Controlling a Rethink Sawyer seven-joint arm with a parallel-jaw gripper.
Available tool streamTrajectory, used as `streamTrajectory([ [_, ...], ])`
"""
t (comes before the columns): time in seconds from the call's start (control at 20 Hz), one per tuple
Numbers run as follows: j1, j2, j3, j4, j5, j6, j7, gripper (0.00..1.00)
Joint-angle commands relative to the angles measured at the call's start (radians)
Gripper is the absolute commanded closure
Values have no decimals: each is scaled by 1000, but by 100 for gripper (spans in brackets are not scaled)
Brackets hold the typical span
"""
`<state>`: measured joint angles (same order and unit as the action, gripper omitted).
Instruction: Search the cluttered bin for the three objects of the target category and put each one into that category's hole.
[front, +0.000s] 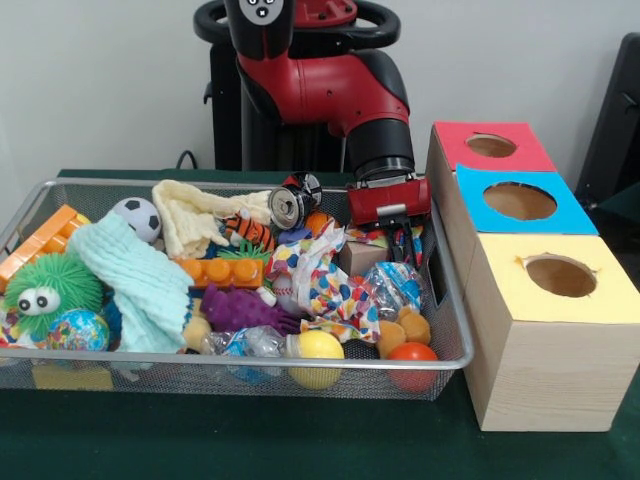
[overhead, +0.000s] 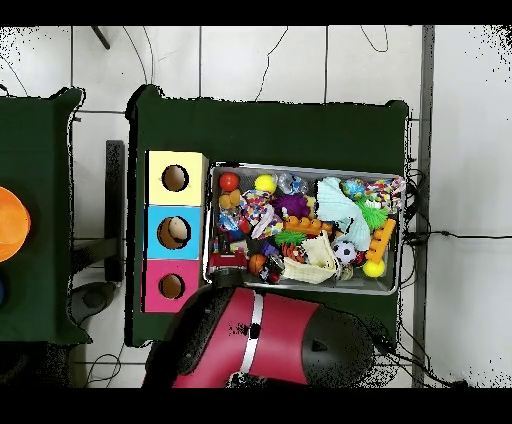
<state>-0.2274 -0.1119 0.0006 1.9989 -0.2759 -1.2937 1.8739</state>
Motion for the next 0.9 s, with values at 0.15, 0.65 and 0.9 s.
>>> streamTrajectory([
  [0.15,19,93,10,-243,83,314,76,100],
  [0.65,33,99,-3,-249,80,306,95,0],
  [0.9,27,108,-7,-255,50,332,105,0],
])
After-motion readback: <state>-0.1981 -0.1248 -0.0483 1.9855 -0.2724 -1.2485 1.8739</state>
